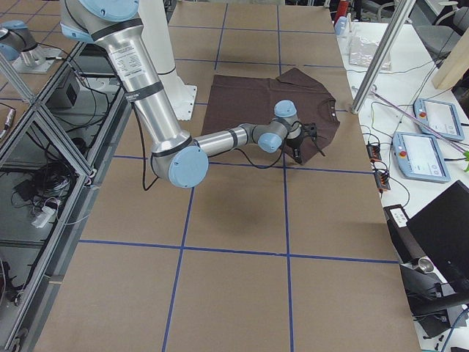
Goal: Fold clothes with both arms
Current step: 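Move the right gripper to the sleeve nearest it and press it flat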
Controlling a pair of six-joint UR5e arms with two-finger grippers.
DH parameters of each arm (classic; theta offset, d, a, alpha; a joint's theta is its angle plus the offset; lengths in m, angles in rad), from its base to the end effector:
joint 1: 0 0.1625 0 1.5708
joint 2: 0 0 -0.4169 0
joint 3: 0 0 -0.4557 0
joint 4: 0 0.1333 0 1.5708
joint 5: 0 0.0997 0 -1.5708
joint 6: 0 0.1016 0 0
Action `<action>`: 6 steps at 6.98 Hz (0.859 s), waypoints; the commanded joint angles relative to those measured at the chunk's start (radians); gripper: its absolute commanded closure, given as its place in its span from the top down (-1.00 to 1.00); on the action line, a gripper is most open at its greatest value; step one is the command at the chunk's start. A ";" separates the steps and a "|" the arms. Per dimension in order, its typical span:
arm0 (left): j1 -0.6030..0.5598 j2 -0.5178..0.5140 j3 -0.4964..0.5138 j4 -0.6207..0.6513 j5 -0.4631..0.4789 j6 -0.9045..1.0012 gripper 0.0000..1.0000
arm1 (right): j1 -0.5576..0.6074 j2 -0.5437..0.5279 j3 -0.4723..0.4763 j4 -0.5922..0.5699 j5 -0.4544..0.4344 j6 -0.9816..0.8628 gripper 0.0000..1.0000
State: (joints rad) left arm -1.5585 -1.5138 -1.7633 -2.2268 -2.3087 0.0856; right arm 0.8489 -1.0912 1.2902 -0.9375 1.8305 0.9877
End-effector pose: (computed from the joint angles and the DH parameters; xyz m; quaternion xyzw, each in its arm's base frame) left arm -0.0582 -0.5521 0.4991 0.3715 0.3194 0.1810 0.8528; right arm -0.4342 -0.6554 0.4347 0.1737 -0.3801 0.0683 0.9059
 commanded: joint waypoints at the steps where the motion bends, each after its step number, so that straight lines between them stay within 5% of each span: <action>1: 0.000 0.004 -0.001 -0.010 0.000 0.000 1.00 | 0.001 0.008 -0.015 0.000 -0.016 -0.003 0.21; 6: 0.000 0.010 0.001 -0.024 0.000 0.000 1.00 | 0.002 0.010 -0.042 0.002 -0.016 -0.001 0.09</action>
State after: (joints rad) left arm -1.5585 -1.5046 -1.7619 -2.2497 -2.3076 0.0859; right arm 0.8509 -1.0820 1.2502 -0.9358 1.8144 0.9851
